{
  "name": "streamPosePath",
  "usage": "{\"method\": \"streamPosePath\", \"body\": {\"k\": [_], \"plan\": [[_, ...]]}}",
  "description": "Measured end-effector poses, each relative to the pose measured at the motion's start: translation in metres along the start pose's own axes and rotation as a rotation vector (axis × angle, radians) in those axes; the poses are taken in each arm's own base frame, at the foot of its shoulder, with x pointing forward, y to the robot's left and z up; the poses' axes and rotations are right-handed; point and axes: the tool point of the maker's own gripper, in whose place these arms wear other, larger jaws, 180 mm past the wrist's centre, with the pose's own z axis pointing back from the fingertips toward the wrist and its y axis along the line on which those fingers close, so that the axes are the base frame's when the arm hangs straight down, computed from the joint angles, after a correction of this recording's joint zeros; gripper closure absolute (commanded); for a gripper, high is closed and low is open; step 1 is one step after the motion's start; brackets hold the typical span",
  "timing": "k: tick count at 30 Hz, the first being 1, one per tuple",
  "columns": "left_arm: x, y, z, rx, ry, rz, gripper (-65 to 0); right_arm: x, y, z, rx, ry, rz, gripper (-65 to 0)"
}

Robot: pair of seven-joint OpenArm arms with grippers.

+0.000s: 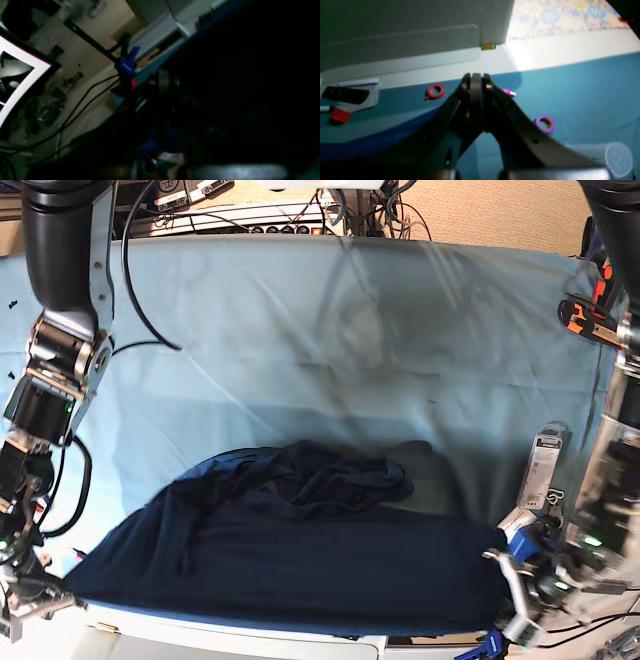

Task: Layout the t-shirt on the table in an organized manner, then fold the t-shirt properly
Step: 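Lift the t-shirt again with both grippers and lay it down flatter, then reach the left gripper over the shirt and grasp its bunched middle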

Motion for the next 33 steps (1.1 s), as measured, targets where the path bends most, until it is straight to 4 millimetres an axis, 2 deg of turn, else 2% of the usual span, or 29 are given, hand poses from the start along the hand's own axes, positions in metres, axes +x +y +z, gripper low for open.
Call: {"method": "streamPosePath", "body": {"k": [5,9,13,14,16,17,21,23,25,27,30,33], "plan": [[-0.005,-0.023,-0.023,0.01,0.011,0.005,0.0,-0.003,-0.012,-0.004,-0.061,-0.018,0.0,0.0],[-0.022,-0.044,-0.044,-0.006,0.04,0.018,0.0,-0.023,-0.018,-0.014,-0.077,0.027,-0.008,0.0],[-0.034,-0.054,-0.056,0.014,0.053,0.035,0.0,-0.035,-0.018,-0.019,-0.075,0.051,-0.016,0.0],[-0.035,-0.055,-0.057,0.013,0.057,0.027,-5.4,-0.035,-0.018,-0.019,-0.076,0.051,-0.016,0.0],[-0.034,-0.058,-0.058,0.008,0.059,0.018,-23.9,-0.035,-0.018,-0.019,-0.077,0.05,-0.015,0.0],[-0.033,-0.059,-0.058,0.0,0.057,0.015,-27.9,-0.035,-0.018,-0.019,-0.077,0.05,-0.015,0.0],[-0.035,-0.046,-0.056,0.04,0.097,0.042,-27.3,-0.035,-0.019,-0.019,-0.078,0.05,-0.014,0.0],[-0.022,-0.041,-0.051,0.004,0.056,0.073,-26.3,-0.035,-0.019,-0.019,-0.079,0.052,-0.014,0.0],[-0.006,-0.044,-0.043,-0.099,0.012,0.122,-26.0,-0.035,-0.019,-0.019,-0.079,0.052,-0.015,0.0],[0.012,-0.062,-0.029,-0.276,-0.024,0.206,-25.9,-0.035,-0.019,-0.019,-0.079,0.051,-0.015,0.0],[0.043,-0.111,-0.007,-0.537,-0.13,0.328,-25.5,-0.036,-0.018,-0.019,-0.078,0.056,-0.015,0.0],[0.039,-0.17,-0.008,-0.641,-0.108,0.365,-25.5,-0.037,-0.019,-0.019,-0.079,0.064,-0.014,0.0]]}}
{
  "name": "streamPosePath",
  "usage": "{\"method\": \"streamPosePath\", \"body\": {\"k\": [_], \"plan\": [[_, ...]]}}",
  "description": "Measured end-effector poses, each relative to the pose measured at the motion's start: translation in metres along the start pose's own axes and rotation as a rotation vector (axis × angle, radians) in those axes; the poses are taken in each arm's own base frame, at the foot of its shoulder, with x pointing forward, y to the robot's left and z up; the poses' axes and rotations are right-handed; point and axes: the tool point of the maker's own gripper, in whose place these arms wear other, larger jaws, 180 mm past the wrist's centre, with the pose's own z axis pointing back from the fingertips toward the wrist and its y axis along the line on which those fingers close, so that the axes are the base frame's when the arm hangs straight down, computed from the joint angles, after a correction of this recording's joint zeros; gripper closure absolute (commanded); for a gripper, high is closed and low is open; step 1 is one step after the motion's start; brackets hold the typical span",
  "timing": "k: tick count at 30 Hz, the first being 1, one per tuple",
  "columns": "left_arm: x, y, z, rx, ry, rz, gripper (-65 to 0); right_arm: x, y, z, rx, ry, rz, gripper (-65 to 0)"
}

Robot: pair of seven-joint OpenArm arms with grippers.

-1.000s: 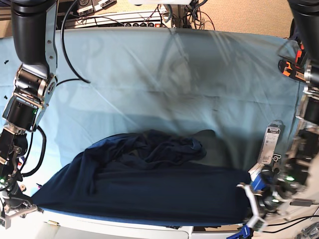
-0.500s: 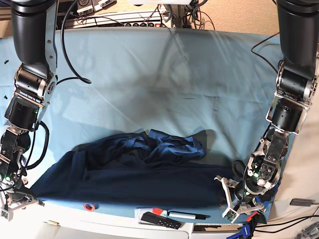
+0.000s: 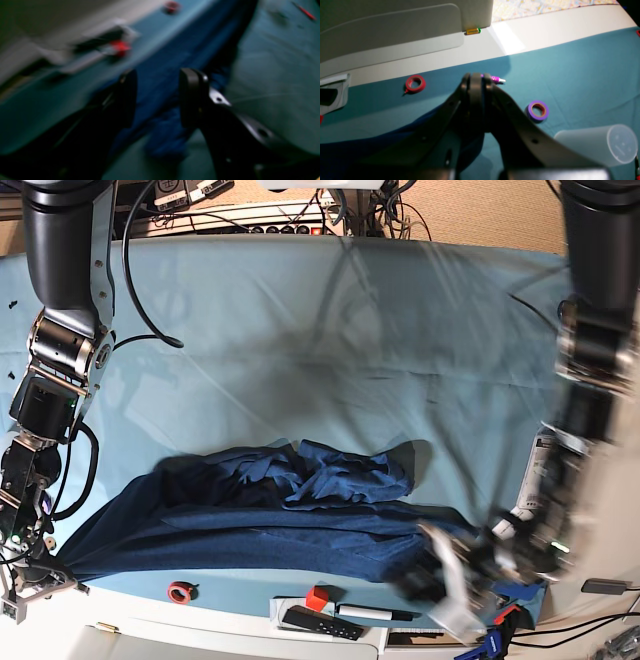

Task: Layout the t-shirt on the table in an organized manner, then fold the t-shirt properly
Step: 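Reach the left gripper over the shirt and grasp its bunched middle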

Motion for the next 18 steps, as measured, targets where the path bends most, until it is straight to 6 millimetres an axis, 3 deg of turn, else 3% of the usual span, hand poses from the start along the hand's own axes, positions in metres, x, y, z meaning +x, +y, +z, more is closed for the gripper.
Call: {"method": "streamPosePath", "body": {"k": [4,7,13,15,18], "plan": [[-0.051,-0.054,-0.046,-0.076,0.07,0.029,-25.5,-0.002,0.0,0.0,0.0,0.01,0.0,0.0],[-0.062,-0.089,-0.073,-0.118,0.066,0.023,-24.7,-0.002,0.0,0.0,0.0,0.01,0.0,0.0],[-0.058,-0.115,-0.115,-0.025,0.097,-0.129,-24.5,-0.003,-0.002,0.0,-0.014,0.016,0.017,0.0],[-0.066,-0.118,-0.124,0.027,0.14,-0.221,-24.6,-0.004,-0.003,0.0,-0.017,0.018,0.02,0.0],[-0.086,-0.135,-0.135,0.04,0.201,-0.353,-30.4,-0.004,-0.003,0.0,-0.016,0.015,0.019,0.0]]}}
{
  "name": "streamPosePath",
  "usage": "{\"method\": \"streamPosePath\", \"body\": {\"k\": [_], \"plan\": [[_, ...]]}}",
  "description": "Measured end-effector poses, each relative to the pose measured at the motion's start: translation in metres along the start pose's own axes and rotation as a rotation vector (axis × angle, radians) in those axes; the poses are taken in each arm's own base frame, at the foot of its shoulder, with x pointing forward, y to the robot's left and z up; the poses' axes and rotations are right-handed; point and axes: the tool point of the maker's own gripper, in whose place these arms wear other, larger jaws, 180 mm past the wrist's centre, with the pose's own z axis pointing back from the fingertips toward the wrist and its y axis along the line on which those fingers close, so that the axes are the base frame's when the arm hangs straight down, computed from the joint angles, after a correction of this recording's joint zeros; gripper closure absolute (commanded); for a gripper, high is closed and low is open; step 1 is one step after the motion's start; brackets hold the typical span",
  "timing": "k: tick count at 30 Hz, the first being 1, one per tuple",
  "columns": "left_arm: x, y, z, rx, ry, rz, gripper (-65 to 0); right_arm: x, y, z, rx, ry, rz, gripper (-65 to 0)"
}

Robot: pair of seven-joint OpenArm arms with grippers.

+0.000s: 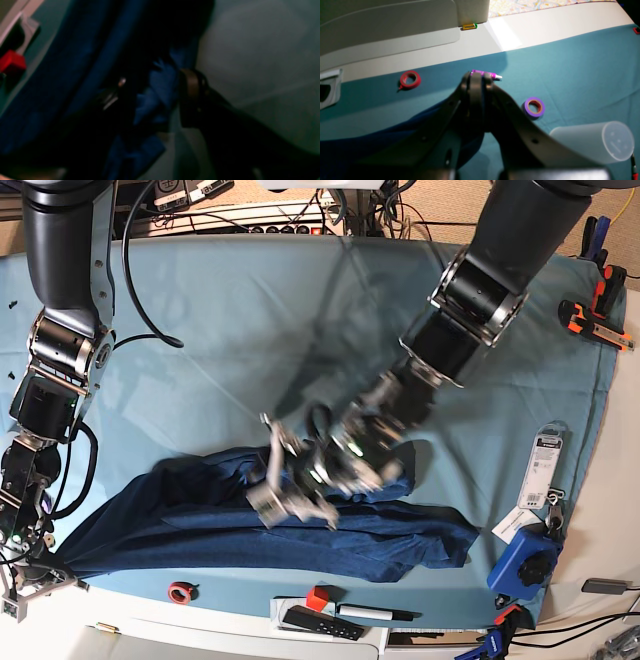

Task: Layout the t-shirt on the table in an organized manner, then fold the t-shirt properly
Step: 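Reach the left gripper over the shirt and grasp its bunched middle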

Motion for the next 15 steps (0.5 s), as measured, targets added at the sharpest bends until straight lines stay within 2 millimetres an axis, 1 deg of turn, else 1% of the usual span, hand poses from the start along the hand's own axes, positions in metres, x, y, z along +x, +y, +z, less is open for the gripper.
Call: {"method": "streamPosePath", "body": {"k": [2,4,6,9,12,15], "plan": [[-0.004,-0.009,-0.008,0.042,0.01,-0.045,-31.8,0.0,0.0,0.0,0.001,0.0,0.0,0.0],[-0.011,-0.012,-0.012,0.079,0.032,-0.089,-31.7,0.0,0.0,0.0,0.0,-0.001,0.0,0.0],[-0.019,-0.016,-0.015,0.073,0.058,-0.115,-31.7,0.0,0.0,0.0,0.0,0.001,0.0,0.0],[-0.033,-0.014,-0.017,0.073,0.079,-0.102,-31.6,0.0,0.0,0.0,0.001,-0.001,-0.001,0.0],[-0.053,-0.01,-0.02,0.075,0.116,-0.084,-31.6,0.0,0.0,0.0,0.0,-0.001,-0.001,0.0],[-0.054,-0.006,-0.023,0.079,0.101,-0.073,-31.6,0.002,0.0,0.0,0.0,-0.009,0.0,0.0]]}}
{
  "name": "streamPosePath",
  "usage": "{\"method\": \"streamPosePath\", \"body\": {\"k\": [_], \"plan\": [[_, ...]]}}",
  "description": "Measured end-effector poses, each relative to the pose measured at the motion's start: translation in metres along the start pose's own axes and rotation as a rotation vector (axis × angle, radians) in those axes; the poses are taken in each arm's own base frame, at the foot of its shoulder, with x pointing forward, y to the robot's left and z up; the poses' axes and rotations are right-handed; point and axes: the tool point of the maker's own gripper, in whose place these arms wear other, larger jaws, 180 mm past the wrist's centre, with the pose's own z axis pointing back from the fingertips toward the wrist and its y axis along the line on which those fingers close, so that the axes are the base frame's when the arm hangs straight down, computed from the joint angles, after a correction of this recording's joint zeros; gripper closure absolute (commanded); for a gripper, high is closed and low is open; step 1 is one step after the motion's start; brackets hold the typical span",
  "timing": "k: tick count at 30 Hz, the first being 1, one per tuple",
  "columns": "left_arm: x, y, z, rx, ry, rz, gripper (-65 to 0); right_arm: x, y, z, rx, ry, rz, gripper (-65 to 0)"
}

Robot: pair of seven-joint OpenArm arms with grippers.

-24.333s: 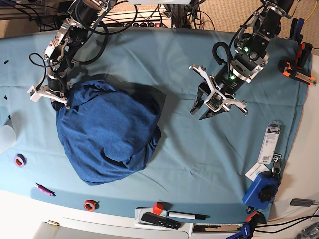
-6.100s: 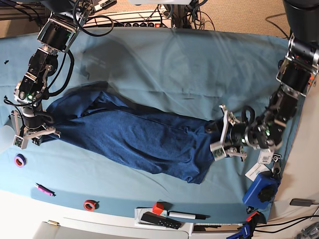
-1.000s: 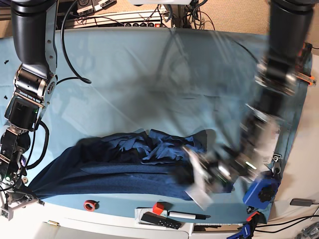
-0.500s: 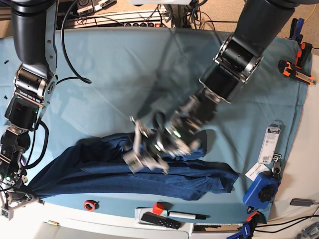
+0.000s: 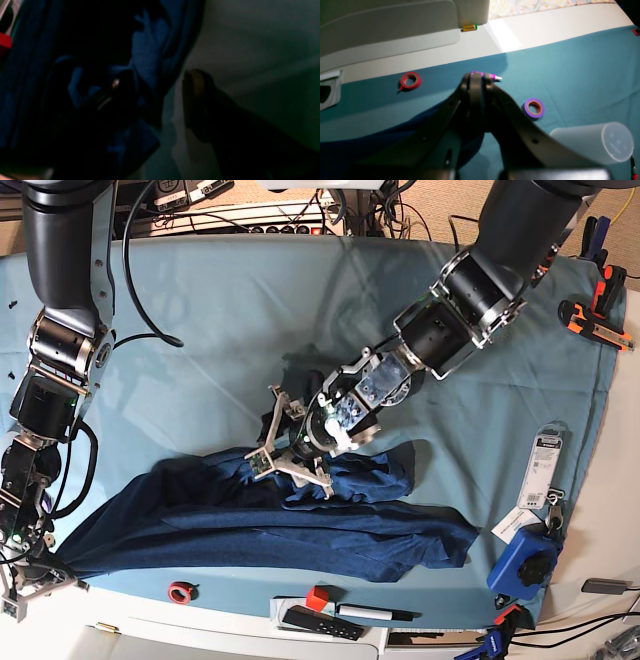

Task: Layout the t-shirt on the table in an organized manner, then fold the t-shirt properly
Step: 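Reach the left gripper over the shirt and grasp its bunched middle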

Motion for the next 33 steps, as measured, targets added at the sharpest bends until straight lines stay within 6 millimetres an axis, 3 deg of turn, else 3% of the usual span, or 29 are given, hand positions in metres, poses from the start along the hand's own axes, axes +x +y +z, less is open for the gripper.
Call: {"method": "streamPosePath", "body": {"k": [12,15,20,21,28,33], "plan": [[0.019,-0.02,-0.019,0.011,-0.076,-0.017,-29.9,0.001,-0.001,0.0,-0.001,-0.004,0.0,0.0],[0.018,-0.017,-0.024,0.011,-0.072,-0.02,-22.7,0.0,-0.001,0.0,-0.001,-0.002,0.001,0.0],[0.013,-0.007,-0.025,0.046,-0.055,-0.021,-1.4,0.0,-0.001,0.0,-0.001,-0.003,0.001,0.0],[0.012,-0.006,-0.025,0.053,-0.055,-0.01,0.0,0.001,-0.001,0.0,-0.001,-0.005,0.001,0.0],[0.015,-0.006,-0.021,0.036,-0.015,0.01,0.0,0.002,-0.001,0.0,-0.001,-0.01,0.001,0.0],[0.028,-0.011,-0.001,-0.076,-0.011,0.053,0.0,0.003,-0.001,0.0,-0.004,-0.015,0.001,0.0]]}}
